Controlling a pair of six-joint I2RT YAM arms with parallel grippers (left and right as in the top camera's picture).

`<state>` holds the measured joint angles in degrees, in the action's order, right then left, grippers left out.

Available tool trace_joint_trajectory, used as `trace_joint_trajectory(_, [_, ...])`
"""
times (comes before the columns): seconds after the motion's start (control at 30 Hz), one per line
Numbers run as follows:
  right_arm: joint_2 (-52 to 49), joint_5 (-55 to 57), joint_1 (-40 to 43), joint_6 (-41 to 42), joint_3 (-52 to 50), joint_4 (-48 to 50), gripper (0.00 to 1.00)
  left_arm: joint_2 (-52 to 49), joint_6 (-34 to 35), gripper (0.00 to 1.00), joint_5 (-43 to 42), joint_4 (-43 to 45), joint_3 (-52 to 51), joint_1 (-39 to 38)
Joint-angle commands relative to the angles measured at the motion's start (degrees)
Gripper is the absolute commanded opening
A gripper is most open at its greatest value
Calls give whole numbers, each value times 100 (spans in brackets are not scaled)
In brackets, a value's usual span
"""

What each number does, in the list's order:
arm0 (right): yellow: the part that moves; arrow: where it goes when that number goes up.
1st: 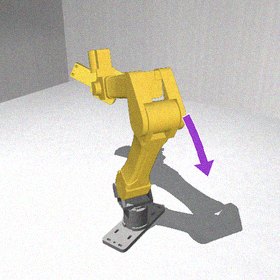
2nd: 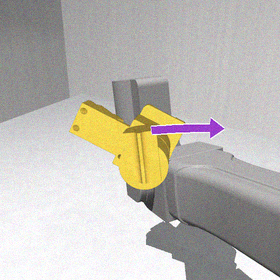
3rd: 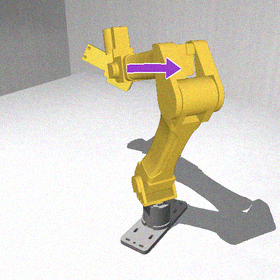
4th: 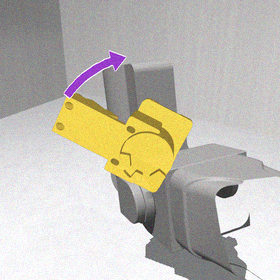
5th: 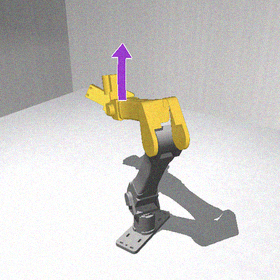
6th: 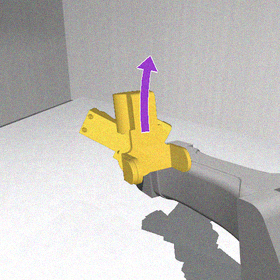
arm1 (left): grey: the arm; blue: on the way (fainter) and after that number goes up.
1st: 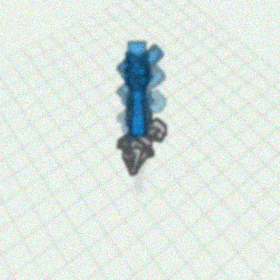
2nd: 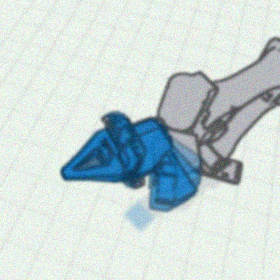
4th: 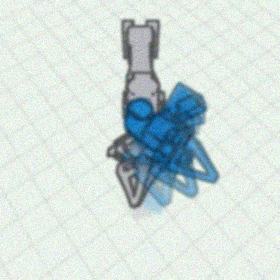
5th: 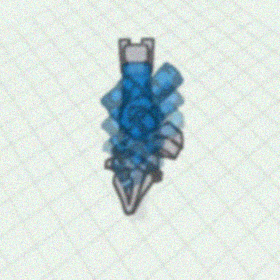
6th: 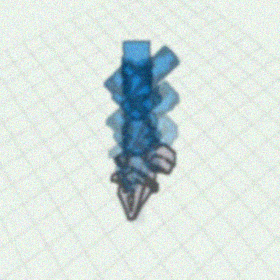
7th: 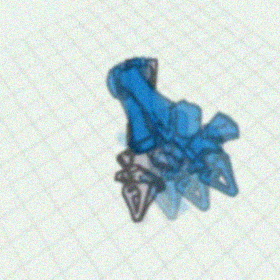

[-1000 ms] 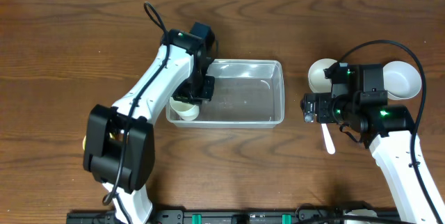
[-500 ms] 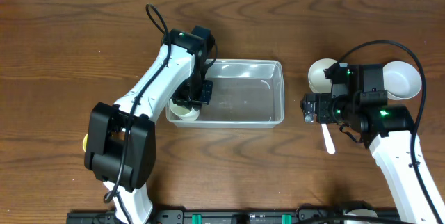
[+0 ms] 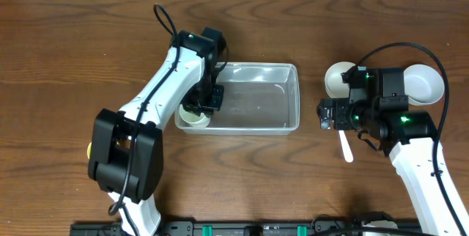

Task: Pack container
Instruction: 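Place the second white cup in the container's front-left area, then move the left gripper to the yellow cup and grasp it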

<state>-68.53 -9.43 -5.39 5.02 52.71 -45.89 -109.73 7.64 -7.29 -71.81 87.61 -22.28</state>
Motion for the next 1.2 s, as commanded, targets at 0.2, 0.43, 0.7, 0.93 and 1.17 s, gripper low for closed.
trace_joint_trajectory(0.2, [-7,0,-20,7,94,-13,99,938,-13,28,63,-33,31,-4])
trace_joint_trajectory(0.43, [-7,17,-22,7,94,-15,99,1860,498,29,835,-48,37,149])
trace_joint_trajectory(0.7, [-7,22,-20,7,94,-13,99,3084,1563,48,1445,-334,35,1449])
trace_joint_trajectory(0.93, [-7,20,-20,7,94,26,99,3432,1847,55,1440,-605,-284,2778])
trace_joint_trajectory(1.17, [-7,20,-22,9,94,28,99,3425,1862,59,1429,66,-1539,3390])
